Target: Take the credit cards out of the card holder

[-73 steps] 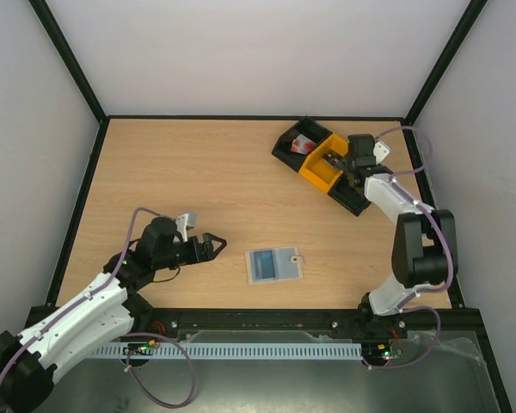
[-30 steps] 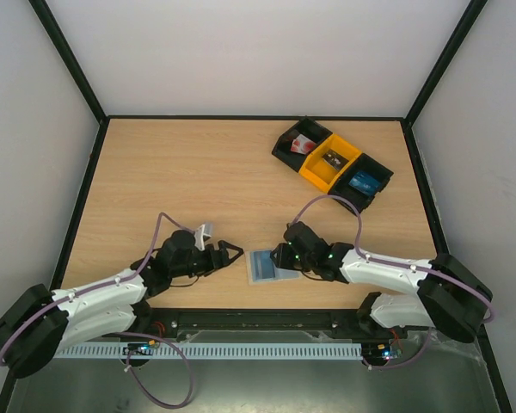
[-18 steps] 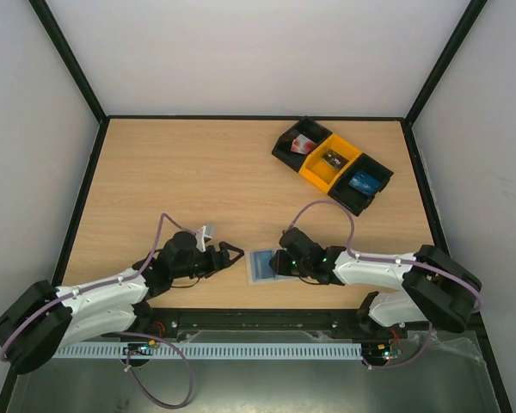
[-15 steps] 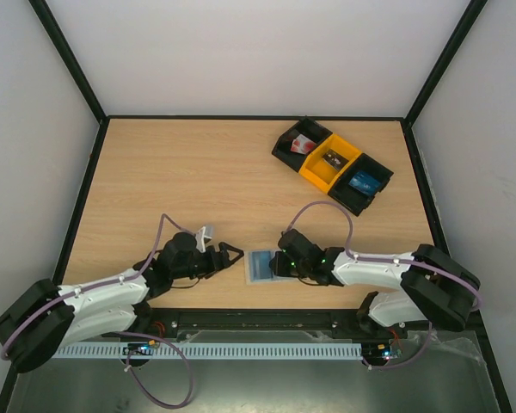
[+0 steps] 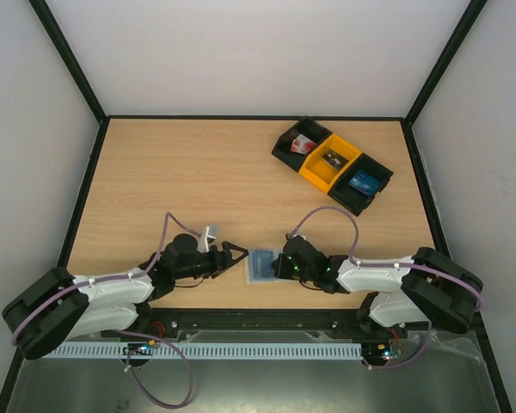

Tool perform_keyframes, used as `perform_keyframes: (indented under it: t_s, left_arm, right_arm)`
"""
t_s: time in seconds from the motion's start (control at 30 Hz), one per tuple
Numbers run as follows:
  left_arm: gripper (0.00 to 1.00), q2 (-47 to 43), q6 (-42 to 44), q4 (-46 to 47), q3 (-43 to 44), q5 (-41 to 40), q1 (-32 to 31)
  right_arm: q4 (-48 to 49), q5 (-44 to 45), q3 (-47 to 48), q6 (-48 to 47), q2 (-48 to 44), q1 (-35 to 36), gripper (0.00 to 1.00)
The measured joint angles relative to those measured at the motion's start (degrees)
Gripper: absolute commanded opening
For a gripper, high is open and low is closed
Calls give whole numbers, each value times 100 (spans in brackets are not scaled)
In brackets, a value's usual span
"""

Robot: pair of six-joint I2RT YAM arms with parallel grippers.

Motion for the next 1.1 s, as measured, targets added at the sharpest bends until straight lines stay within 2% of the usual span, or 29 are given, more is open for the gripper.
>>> perform_keyframes:
  t_s: [0.37, 0.6, 0.77, 1.1]
  left_arm:
    - [90, 1145, -101, 1178, 501, 304, -205]
    - [89, 1952, -205, 1840, 581, 444, -205]
    - [88, 2385, -216, 2079, 667, 551, -205]
    - [88, 2660, -177, 2177, 743, 557, -205]
  right_arm:
    - [671, -13, -350, 199, -37, 0, 2]
    - [728, -9, -431, 262, -118, 0, 2]
    - [767, -13, -490, 284, -153, 0, 2]
    - [1082, -17, -643, 330, -138, 0, 2]
